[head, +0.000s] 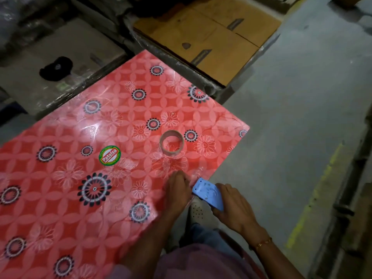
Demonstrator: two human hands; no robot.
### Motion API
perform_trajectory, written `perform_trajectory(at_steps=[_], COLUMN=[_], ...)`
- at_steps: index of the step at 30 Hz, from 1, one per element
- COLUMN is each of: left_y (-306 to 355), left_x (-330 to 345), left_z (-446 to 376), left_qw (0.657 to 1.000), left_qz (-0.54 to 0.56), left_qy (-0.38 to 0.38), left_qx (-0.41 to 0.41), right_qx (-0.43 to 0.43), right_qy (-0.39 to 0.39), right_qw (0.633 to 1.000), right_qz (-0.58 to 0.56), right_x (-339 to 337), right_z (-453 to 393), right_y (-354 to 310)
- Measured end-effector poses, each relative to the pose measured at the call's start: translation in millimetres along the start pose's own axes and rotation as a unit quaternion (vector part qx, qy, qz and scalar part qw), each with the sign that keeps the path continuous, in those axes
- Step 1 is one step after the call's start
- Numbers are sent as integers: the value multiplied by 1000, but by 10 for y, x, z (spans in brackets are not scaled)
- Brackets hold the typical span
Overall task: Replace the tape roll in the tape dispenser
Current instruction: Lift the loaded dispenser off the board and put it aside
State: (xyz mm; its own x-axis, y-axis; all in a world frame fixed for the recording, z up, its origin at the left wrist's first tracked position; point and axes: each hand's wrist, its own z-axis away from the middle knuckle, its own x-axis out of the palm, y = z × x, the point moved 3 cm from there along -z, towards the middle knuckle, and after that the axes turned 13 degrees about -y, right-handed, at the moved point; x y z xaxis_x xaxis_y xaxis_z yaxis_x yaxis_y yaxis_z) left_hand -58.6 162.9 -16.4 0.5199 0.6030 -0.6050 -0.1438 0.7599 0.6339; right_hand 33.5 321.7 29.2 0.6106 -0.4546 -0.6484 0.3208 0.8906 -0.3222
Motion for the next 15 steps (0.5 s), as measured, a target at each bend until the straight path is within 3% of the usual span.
perform_trajectory(at_steps=[15], left_y=[73], left_x=[2], left_z=[-19], left_qw=[997], left_qz=[-73], left_qy=[2], left_qx=[-1], right_qx=[-13], right_qy=[-3], right_qw=[1000], right_qz=[15], right_x=[-64], right_z=[-28], right_y=[-35])
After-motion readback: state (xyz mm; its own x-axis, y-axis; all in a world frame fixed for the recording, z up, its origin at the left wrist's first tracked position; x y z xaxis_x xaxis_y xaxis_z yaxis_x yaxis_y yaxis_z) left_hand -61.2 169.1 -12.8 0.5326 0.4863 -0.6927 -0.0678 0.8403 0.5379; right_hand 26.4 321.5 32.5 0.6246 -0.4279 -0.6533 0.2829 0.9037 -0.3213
